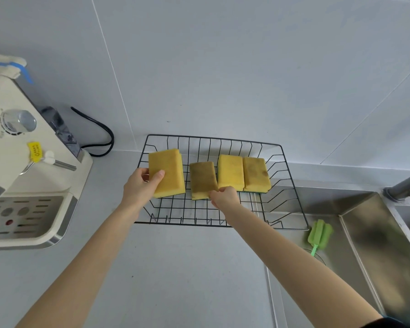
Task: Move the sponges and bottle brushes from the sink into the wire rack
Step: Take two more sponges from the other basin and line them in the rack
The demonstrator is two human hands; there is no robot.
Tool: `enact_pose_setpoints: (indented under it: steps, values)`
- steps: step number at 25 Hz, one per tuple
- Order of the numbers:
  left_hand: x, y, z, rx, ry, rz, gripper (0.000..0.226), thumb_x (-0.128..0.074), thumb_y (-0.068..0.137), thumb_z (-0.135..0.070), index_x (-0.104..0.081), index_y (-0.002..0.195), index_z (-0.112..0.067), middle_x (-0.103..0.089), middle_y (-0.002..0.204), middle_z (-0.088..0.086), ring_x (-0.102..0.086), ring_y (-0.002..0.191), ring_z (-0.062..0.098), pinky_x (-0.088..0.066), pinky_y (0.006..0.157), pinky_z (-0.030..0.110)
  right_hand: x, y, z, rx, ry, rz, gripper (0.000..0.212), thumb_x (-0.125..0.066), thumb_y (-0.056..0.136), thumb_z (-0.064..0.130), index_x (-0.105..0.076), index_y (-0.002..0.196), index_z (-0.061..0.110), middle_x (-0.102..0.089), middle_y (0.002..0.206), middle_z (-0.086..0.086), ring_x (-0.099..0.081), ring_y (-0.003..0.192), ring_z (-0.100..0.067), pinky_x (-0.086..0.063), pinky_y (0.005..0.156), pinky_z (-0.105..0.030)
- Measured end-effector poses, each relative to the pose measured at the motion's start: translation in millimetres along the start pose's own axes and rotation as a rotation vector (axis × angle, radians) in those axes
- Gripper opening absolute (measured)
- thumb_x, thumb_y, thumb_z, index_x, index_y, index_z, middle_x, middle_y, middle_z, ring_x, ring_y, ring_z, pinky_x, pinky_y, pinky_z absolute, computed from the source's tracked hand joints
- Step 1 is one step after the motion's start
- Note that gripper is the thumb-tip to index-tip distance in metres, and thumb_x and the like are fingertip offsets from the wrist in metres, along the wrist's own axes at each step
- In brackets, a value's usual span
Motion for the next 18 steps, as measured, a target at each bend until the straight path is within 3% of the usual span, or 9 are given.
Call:
enact_pose_setpoints:
  steps: [2, 4, 6, 8, 10, 12, 18]
  values:
    - [-1, -1, 0, -0.002, -0.004, 0.004, 0.048, -0.054, 0.088, -0.035, -0.045, 0.126, -0.006, -0.052, 0.129, 0.012, -0.046, 0.099, 0.018, -0.039, 0.087, 0.032, 2, -3, 2, 0.073, -0.137, 0.008, 0.040, -0.046, 0.091, 0.012, -0.041, 0.127, -0.002, -0.055, 0.114, -0.017, -0.060, 0.099, -0.028, -0.052, 0.079, -0.034]
    - [-1, -1, -1, -0.005, -0.009, 0.007, 0.048, -0.054, 0.088, -0.035, -0.045, 0.126, -0.006, -0.052, 0.129, 0.011, -0.045, 0.100, 0.018, -0.039, 0.087, 0.032, 5, -12, 16, 0.305, -0.441, -0.078, 0.036, -0.045, 0.092, 0.014, -0.042, 0.126, 0.003, -0.046, 0.126, -0.015, -0.058, 0.104, -0.032, -0.047, 0.067, -0.031]
    - [-1, -1, -3, -0.012, -0.003, 0.005, 0.047, -0.053, 0.089, -0.034, -0.045, 0.126, -0.006, -0.052, 0.129, 0.011, -0.045, 0.099, 0.018, -0.037, 0.084, 0.030, -2, -23, 34, 0.641, -0.761, -0.150, 0.039, -0.048, 0.091, 0.011, -0.042, 0.129, 0.008, -0.043, 0.129, -0.013, -0.050, 0.113, -0.031, -0.046, 0.080, -0.035]
    - [0, 0, -4, -0.015, -0.002, -0.003, 0.047, -0.053, 0.089, -0.034, -0.046, 0.126, -0.006, -0.053, 0.128, 0.011, -0.045, 0.098, 0.017, -0.036, 0.084, 0.030, -15, -23, 42, 0.830, -0.985, -0.121, 0.053, -0.054, 0.089, 0.013, -0.035, 0.138, 0.013, -0.038, 0.141, -0.011, -0.035, 0.131, -0.030, -0.032, 0.106, -0.040]
    - [1, 3, -3, -0.018, 0.013, -0.008, 0.046, -0.053, 0.089, -0.034, -0.046, 0.125, -0.006, -0.053, 0.127, 0.010, -0.045, 0.098, 0.017, -0.035, 0.083, 0.029, -25, -10, 42, 0.843, -1.140, -0.073, 0.068, -0.059, 0.087, 0.017, -0.023, 0.145, 0.017, -0.025, 0.152, -0.010, -0.018, 0.143, -0.027, -0.012, 0.118, -0.043]
    - [-1, 5, -1, -0.018, 0.034, -0.001, 0.046, -0.053, 0.089, -0.034, -0.047, 0.124, -0.006, -0.054, 0.126, 0.010, -0.045, 0.098, 0.016, -0.035, 0.083, 0.029, -30, 1, 42, 0.842, -1.211, -0.076, 0.075, -0.061, 0.086, 0.016, -0.017, 0.147, 0.019, -0.017, 0.156, -0.009, -0.010, 0.146, -0.025, -0.003, 0.120, -0.044]
    - [-15, 12, 2, -0.024, 0.072, 0.041, 0.046, -0.051, 0.090, -0.036, -0.046, 0.125, -0.007, -0.053, 0.127, 0.009, -0.047, 0.100, 0.016, -0.036, 0.084, 0.029, -31, 18, 55, 0.931, -1.122, -0.124, 0.066, -0.057, 0.087, 0.006, -0.026, 0.145, 0.012, -0.028, 0.153, -0.013, -0.023, 0.143, -0.028, -0.012, 0.119, -0.040]
Point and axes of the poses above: each hand's wrist, its own y-axis towards the middle knuckle, its own x-axis out of the back of the hand, z = x × y, the point moved 7 cm from there along y, towards the middle knuckle
